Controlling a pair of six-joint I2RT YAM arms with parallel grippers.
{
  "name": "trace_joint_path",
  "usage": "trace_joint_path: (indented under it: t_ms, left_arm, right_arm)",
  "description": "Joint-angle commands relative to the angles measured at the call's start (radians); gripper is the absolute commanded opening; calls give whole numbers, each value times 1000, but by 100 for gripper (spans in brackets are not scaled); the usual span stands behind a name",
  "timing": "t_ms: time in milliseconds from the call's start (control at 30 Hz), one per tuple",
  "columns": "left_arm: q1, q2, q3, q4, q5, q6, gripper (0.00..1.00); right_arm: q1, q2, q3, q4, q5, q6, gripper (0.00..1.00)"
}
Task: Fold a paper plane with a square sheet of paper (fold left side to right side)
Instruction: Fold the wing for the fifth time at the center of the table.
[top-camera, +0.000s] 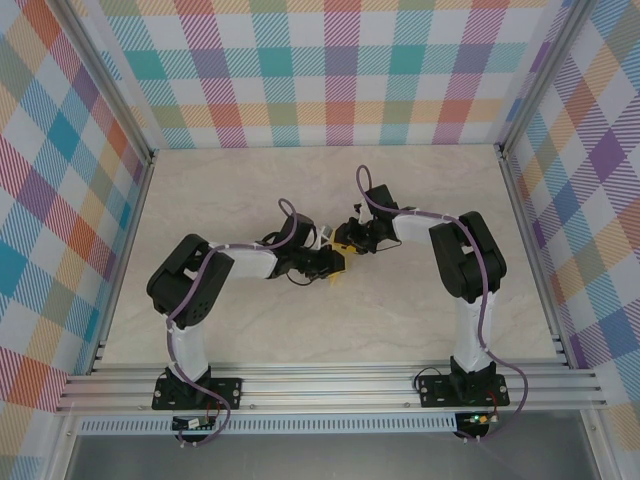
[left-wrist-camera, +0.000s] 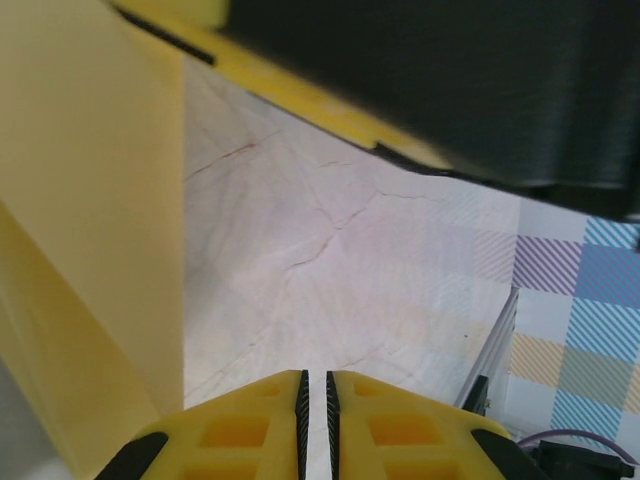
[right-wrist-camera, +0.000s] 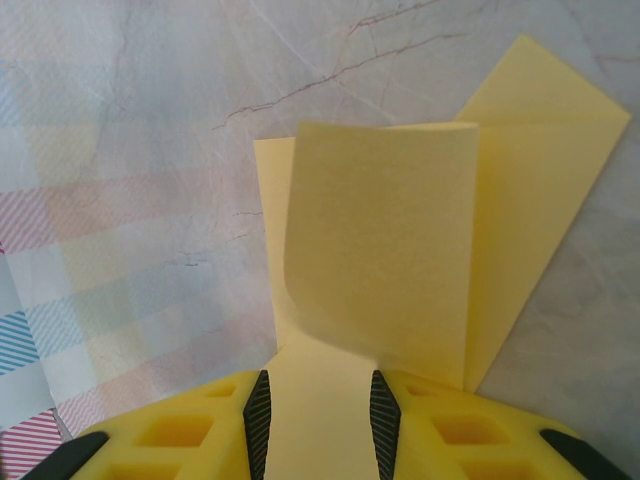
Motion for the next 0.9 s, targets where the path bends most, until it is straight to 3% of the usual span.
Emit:
trace_joint_path:
  t_ms: [0,700,867]
  left_arm:
    - [0,12,16,-39,-22,16,14]
    - [20,74,44,-210,-46,1,11]
    - [29,99,58,-274,-49,-4,8]
  right_arm:
    - [6,53,-6,-86,33,-6,34]
    - [6,45,8,-89,23,-21,34]
    - [-2,-6,6,-40,-11,-33,27]
